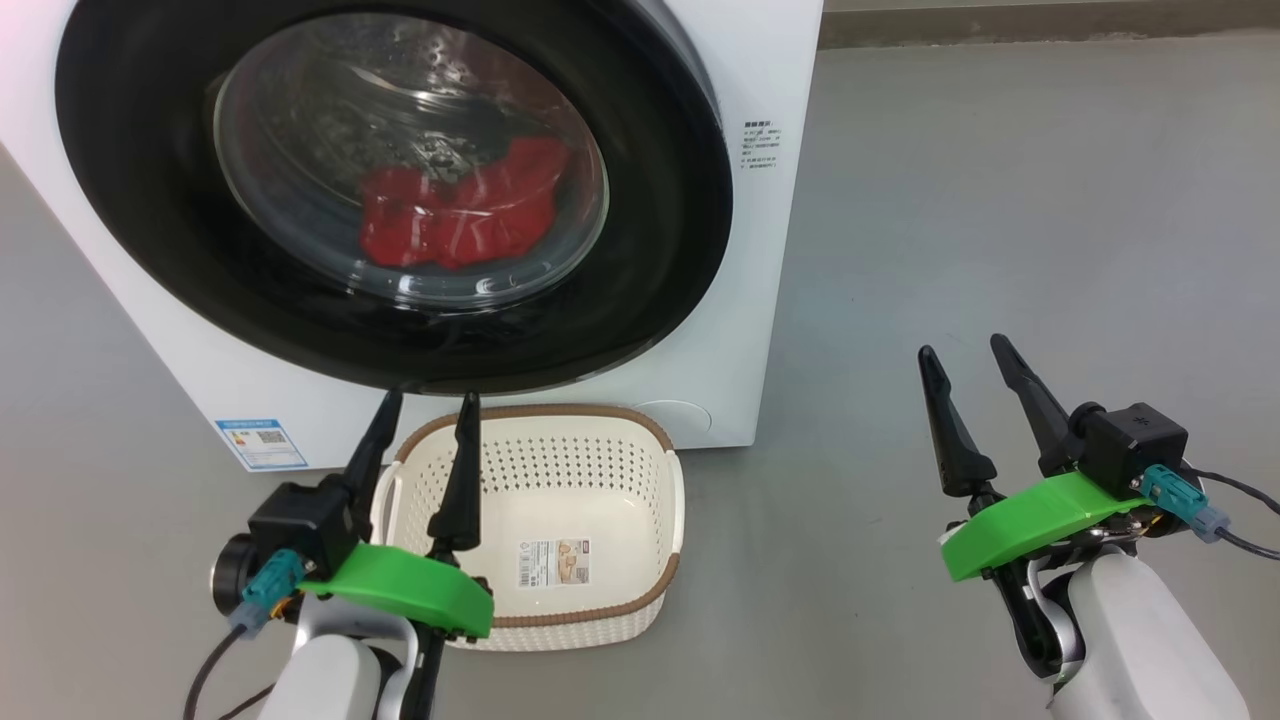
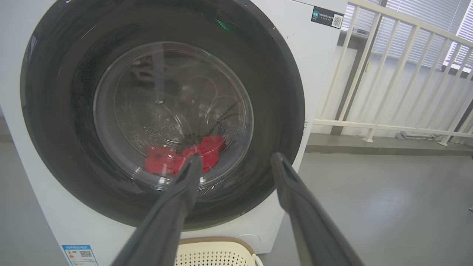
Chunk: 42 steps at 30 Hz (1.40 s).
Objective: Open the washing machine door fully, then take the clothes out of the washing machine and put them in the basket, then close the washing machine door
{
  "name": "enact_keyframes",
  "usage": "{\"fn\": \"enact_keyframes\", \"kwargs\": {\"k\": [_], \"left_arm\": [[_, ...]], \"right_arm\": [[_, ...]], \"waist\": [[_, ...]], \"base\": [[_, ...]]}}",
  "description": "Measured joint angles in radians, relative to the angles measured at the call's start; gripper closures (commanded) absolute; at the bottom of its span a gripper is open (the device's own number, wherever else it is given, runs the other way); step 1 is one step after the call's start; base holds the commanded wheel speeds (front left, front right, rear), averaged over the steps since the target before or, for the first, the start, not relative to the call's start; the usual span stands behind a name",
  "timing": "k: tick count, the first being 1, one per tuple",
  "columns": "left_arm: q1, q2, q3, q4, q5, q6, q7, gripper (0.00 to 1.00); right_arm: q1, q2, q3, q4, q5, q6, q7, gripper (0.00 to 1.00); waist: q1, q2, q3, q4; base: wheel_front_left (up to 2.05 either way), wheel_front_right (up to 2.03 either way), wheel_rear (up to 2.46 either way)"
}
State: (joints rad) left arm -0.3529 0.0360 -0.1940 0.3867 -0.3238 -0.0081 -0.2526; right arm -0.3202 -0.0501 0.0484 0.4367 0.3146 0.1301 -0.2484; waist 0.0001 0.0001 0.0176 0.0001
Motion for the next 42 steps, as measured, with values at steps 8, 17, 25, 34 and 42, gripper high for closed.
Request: {"fn": "enact_keyframes", "kwargs": {"k": [8,17,25,34,42], "left_arm": [[0.000,0.000,-0.003,0.002,-0.001,0.000,0.000,0.00],[0.000,0.000,-0.005,0.002,-0.001,0.000,0.000,0.00],[-0.013,0.000,-0.015,-0.033,-0.001,0.002,0.000,0.00],[-0.042,0.000,-0.041,-0.128,-0.003,0.014,0.000,0.00],[-0.065,0.000,-0.041,-0.174,0.002,0.018,-0.001,0.00]], "right_arm": [[0.000,-0.001,0.000,0.004,0.000,0.000,-0.007,0.00],[0.000,-0.001,0.000,0.003,0.000,0.000,-0.007,0.00],[-0.039,-0.001,-0.002,-0.005,0.001,0.000,-0.007,0.71],[-0.122,-0.003,-0.007,-0.004,0.059,0.000,-0.007,1.00],[-0.255,-0.005,-0.003,0.038,0.278,0.000,-0.007,1.00]], "waist": [[0.0000,0.0000,-0.001,0.003],[-0.0001,0.0000,0.008,0.009],[0.0000,0.0000,0.049,0.015],[0.0000,0.0000,0.121,0.028],[0.0000,0.0000,0.197,0.035]], "base": [[0.00,0.00,0.00],[0.00,0.00,0.00],[0.00,0.00,0.00],[0.00,0.00,0.00],[0.00,0.00,0.00]]}}
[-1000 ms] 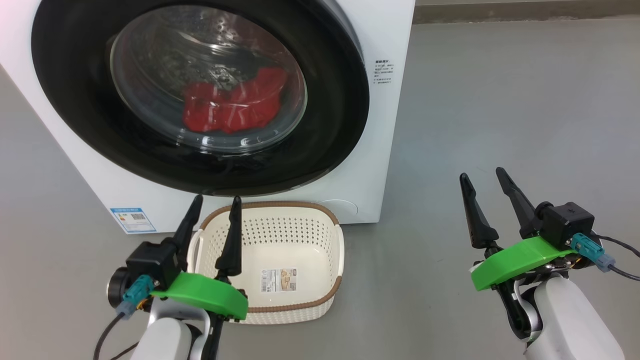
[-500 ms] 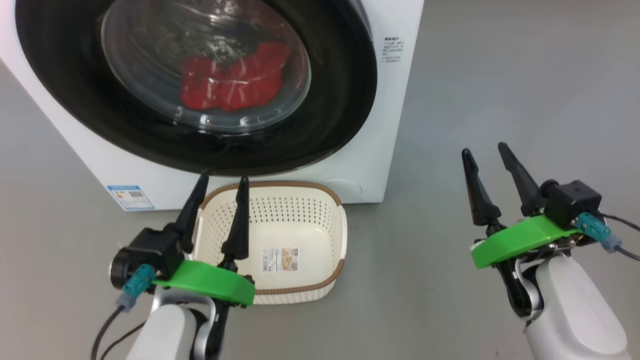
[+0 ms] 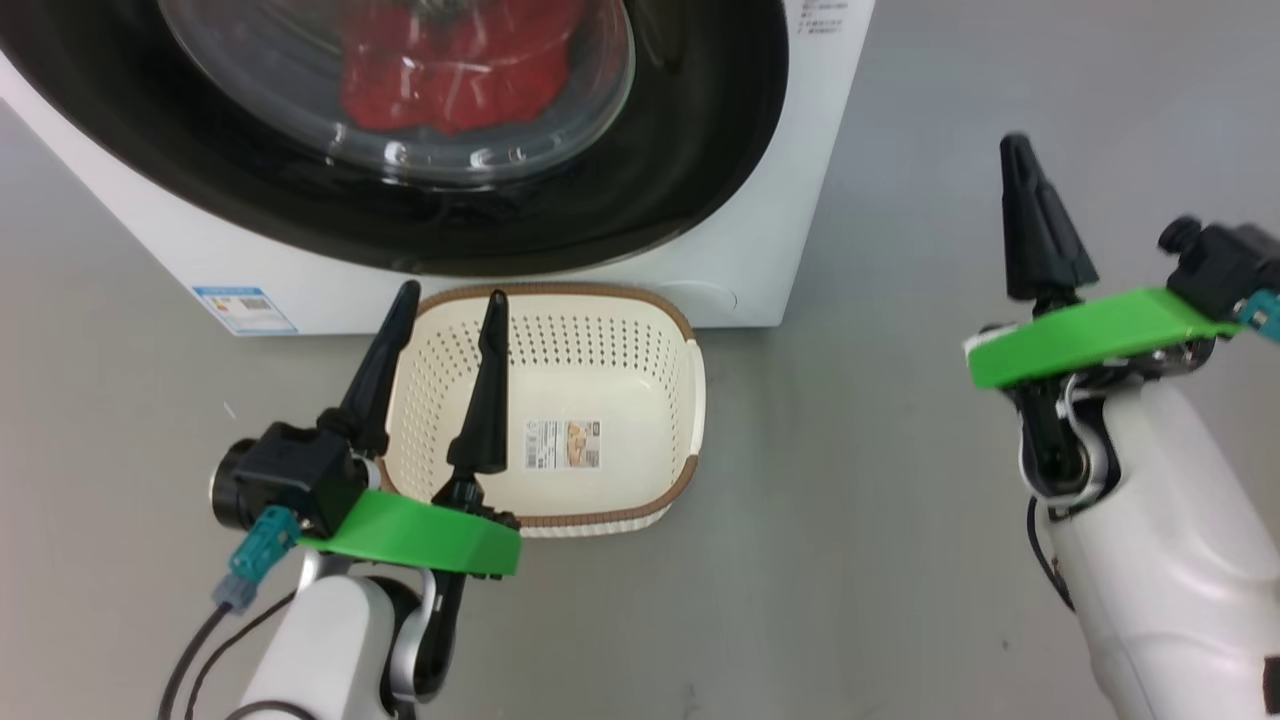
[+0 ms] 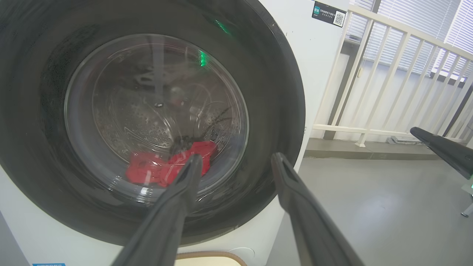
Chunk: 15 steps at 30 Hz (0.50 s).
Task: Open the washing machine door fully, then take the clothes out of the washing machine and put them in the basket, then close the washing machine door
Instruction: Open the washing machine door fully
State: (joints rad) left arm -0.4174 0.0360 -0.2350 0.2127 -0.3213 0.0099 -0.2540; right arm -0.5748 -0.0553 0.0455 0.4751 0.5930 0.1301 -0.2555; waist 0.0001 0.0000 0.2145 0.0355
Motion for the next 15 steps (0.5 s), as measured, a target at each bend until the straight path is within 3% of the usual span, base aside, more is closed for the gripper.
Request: {"fn": "enact_keyframes", "kwargs": {"k": [8,15], "left_arm": [[-0.031,0.000,-0.005,-0.027,0.006,0.000,0.000,0.00],[-0.044,0.000,-0.005,-0.048,0.019,0.000,0.000,0.00]], "right_arm": [[-0.146,-0.003,0.020,0.072,0.146,0.000,0.004,1.00],[-0.245,-0.006,0.030,0.090,0.257,0.000,0.093,1.00]], "waist": [[0.0000,0.0000,0.075,0.010],[0.0000,0.0000,0.139,0.031]], "base": [[0.00,0.00,0.00],[0.00,0.00,0.00]]}}
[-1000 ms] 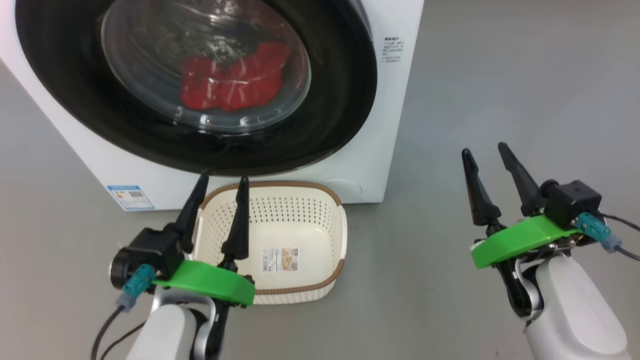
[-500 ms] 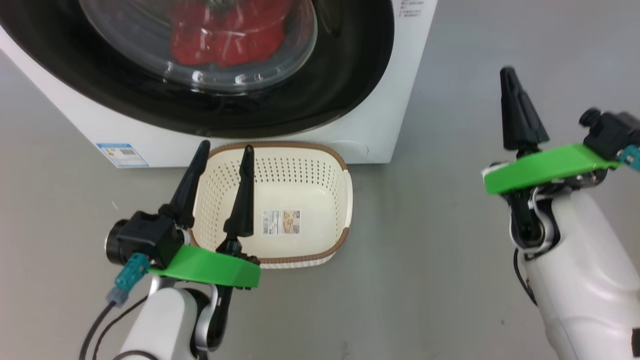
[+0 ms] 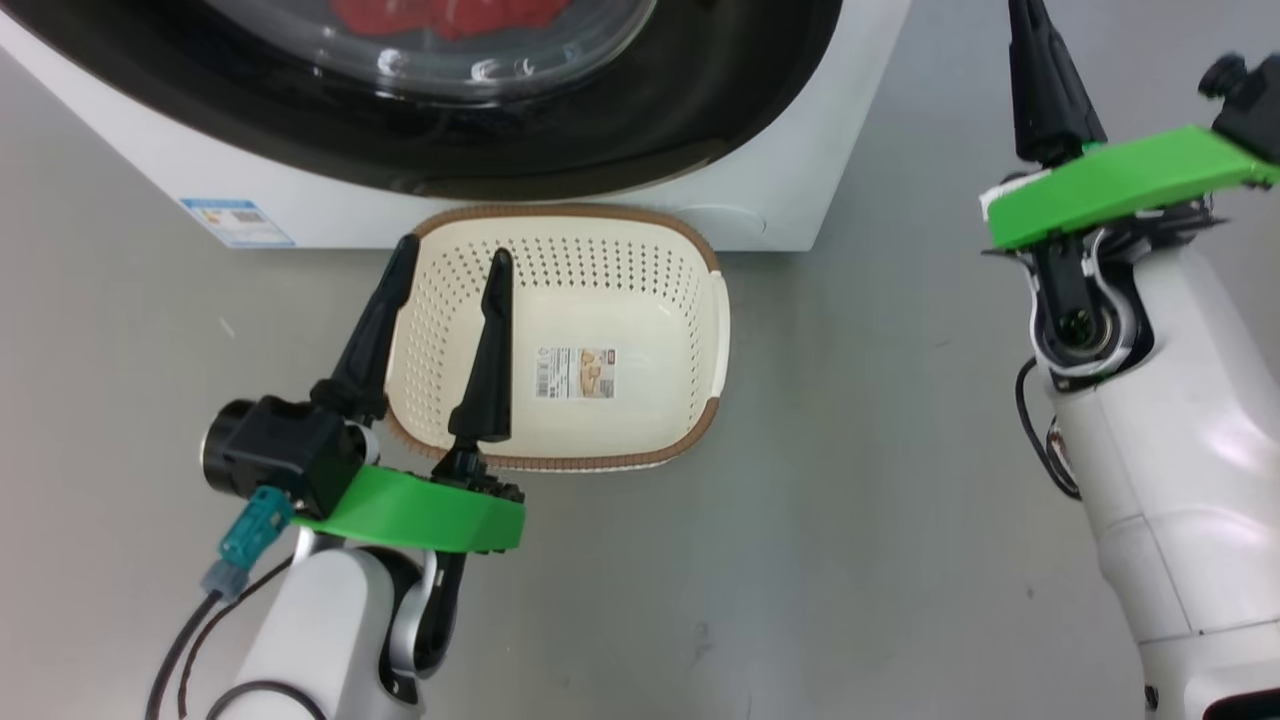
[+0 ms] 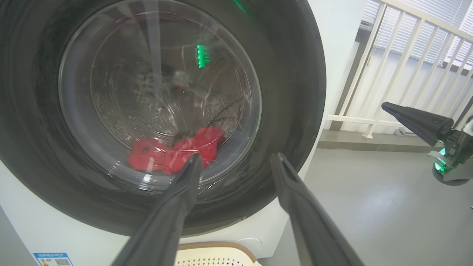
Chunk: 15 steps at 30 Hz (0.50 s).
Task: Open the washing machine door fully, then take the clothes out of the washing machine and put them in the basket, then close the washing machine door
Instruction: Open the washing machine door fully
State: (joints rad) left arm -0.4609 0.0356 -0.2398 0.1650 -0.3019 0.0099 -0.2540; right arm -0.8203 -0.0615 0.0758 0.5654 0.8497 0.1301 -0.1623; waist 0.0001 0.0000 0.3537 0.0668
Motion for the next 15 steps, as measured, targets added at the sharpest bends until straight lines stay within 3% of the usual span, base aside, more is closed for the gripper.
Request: {"fn": "enact_keyframes", "kwargs": {"k": [15], "left_arm": [[-0.035,-0.001,0.002,-0.035,0.010,0.000,0.000,0.00]], "right_arm": [[-0.128,-0.031,-0.044,-0.041,0.297,0.000,0.244,1.00]], "waist": [[0.0000,0.0000,0.108,0.034]], "base": [[0.00,0.00,0.00]]}}
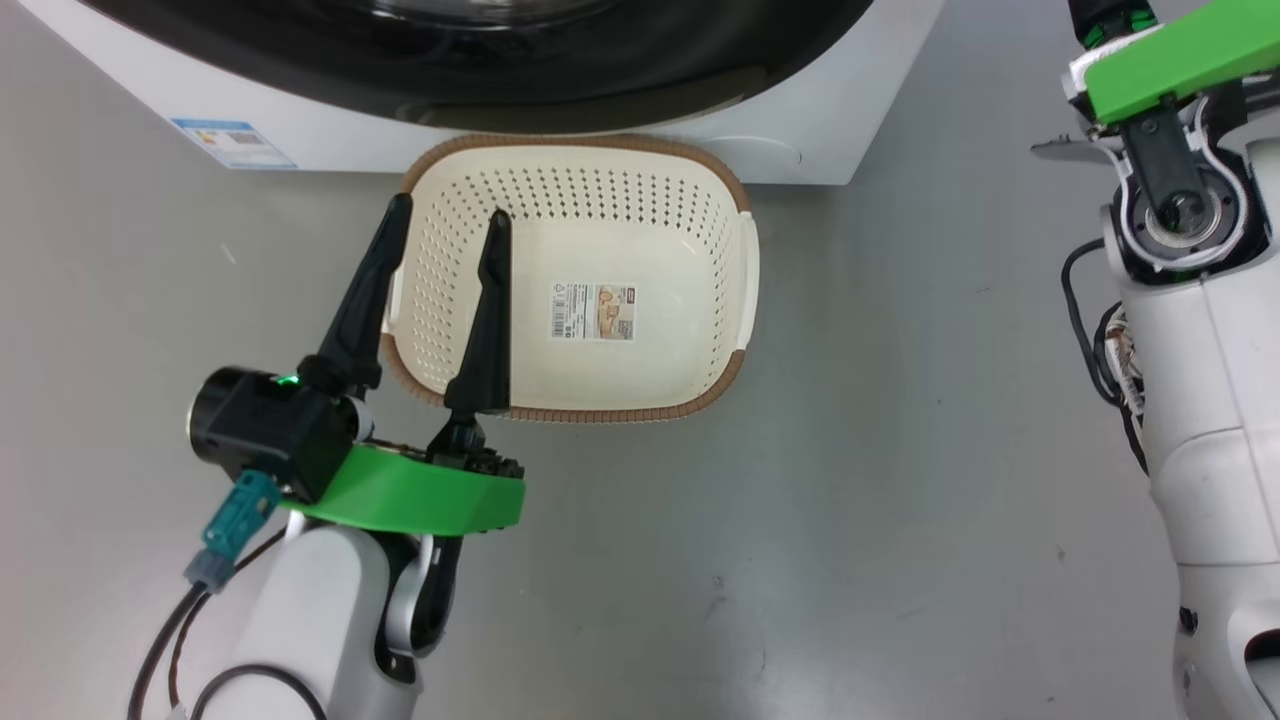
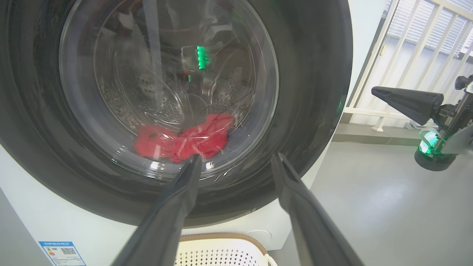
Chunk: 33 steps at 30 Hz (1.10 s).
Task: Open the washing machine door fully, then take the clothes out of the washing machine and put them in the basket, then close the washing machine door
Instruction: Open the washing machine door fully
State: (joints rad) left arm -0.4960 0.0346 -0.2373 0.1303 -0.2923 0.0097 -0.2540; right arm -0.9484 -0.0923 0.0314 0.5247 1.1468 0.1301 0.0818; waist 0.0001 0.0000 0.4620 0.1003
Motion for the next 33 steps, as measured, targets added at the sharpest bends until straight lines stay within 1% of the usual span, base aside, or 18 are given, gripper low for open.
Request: {"fn": "enact_keyframes", "kwargs": {"k": [10,14,22,33], "left_arm": [[-0.012,0.000,-0.008,-0.015,0.000,0.000,0.000,0.00],[-0.022,-0.001,-0.013,-0.019,0.000,0.000,0.000,0.00],[-0.022,-0.002,-0.022,-0.021,0.000,0.002,0.000,0.00],[-0.023,-0.002,-0.030,-0.027,-0.001,0.003,0.000,0.00]], "right_arm": [[-0.067,0.000,-0.024,0.022,0.139,0.000,0.135,1.00],[-0.092,0.000,-0.027,0.053,0.163,0.000,0.178,1.00],[-0.139,-0.007,-0.042,0.089,0.183,0.000,0.219,1.00],[-0.194,-0.039,-0.041,0.153,0.202,0.000,0.317,1.00]], "waist": [[0.0000,0.0000,0.038,0.017],[0.0000,0.0000,0.046,0.030],[0.0000,0.0001,0.058,0.056],[0.0000,0.0000,0.075,0.085]], "base": [[0.00,0.00,0.00],[0.00,0.00,0.00],[0.00,0.00,0.00],[0.00,0.00,0.00]]}}
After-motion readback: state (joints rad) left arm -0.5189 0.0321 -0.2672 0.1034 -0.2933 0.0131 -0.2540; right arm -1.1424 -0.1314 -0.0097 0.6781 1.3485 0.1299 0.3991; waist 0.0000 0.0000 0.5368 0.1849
